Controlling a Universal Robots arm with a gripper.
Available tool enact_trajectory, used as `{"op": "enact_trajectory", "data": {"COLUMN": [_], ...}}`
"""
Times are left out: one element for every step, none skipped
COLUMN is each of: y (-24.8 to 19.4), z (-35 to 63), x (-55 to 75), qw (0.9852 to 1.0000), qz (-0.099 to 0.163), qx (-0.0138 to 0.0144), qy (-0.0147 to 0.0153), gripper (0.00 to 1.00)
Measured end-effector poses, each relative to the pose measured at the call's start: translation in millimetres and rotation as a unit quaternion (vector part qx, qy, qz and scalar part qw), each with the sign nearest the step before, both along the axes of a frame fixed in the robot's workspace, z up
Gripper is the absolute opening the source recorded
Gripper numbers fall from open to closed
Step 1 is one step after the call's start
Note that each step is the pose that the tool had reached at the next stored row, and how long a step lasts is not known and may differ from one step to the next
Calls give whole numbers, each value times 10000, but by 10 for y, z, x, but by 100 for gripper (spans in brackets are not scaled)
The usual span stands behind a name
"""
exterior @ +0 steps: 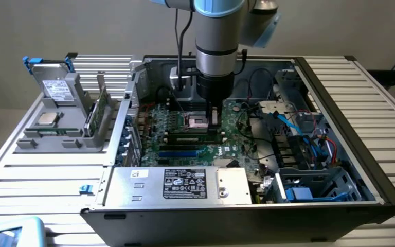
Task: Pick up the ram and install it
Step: 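Press down the ram until it locks into place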
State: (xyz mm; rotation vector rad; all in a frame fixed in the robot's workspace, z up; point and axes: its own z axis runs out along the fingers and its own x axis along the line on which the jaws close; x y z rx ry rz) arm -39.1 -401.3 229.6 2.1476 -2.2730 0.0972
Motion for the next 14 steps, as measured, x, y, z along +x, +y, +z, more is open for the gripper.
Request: {"op": "enact_trajectory", "data": {"y": [0, -1, -1, 0, 0, -1, -1, 2, 1, 0, 0, 0, 0, 0], "z": [-7, -14, -20, -27, -31, -32, -31, -6, 43, 90, 112, 119, 120, 121], "x": [0, 0, 0, 0, 0, 0, 0, 1, -5, -19, -45, -81, -120, -163], "qw": [10000, 10000, 10000, 10000, 10000, 10000, 10000, 10000, 10000, 10000, 10000, 10000, 10000, 10000], "qz": [-1, -2, -3, -4, -5, -6, -9, -9, -10, -9, -9, -9, -9, -9], "qx": [0, -1, -1, 2, 2, 0, 1, 12, 10, 10, 15, 17, 19, 17], "qy": [0, 1, 1, 0, 0, 1, 1, -3, -2, -1, -1, -1, -1, 0], "gripper": [11, 11, 11, 11, 11, 11, 11, 11, 11, 11, 11, 11, 11, 11]}}
